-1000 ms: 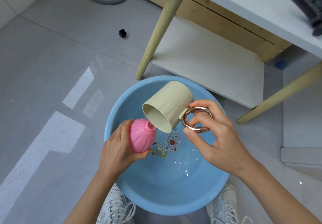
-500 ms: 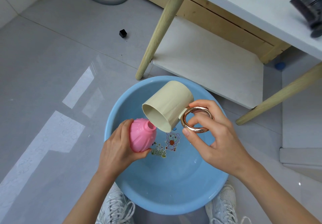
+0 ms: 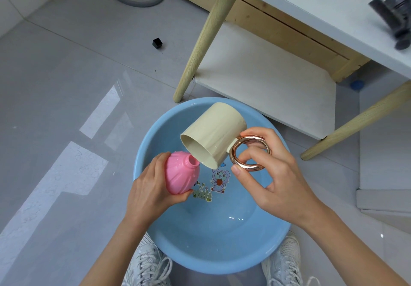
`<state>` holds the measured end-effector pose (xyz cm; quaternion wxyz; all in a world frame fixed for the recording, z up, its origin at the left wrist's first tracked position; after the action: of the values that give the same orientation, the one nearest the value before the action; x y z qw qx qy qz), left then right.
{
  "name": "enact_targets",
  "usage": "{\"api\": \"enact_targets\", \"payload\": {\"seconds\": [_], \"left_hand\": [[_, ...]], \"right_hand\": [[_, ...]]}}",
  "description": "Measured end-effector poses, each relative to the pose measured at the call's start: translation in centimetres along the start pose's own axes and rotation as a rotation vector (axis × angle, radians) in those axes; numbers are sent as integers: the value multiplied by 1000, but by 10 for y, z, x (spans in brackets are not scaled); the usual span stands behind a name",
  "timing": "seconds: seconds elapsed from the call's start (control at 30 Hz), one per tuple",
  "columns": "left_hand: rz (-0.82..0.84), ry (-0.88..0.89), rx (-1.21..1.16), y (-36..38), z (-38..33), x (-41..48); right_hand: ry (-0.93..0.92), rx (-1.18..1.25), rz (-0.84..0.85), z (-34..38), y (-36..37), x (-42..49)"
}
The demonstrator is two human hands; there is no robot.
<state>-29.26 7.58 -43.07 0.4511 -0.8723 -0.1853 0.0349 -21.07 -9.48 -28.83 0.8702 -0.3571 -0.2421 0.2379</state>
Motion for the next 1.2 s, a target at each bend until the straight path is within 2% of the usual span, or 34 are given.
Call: {"api": "enact_targets", "payload": {"seconds": [1.2], "left_hand": [[-4,1,-15,-1,-1,0]], "right_hand": [[-95,-87,4,11,2,0]]}}
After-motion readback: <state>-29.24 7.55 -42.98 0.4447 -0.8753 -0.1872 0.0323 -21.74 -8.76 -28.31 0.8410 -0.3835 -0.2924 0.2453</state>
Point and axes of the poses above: each hand's wrist, its own x-axis towards the middle knuckle, its own y-axis out of the palm, z = x × y, the point moved 8 cm from there along x, towards the middle knuckle, and after that the axes turned 7 degrees about -z, right-handed, at the moved point
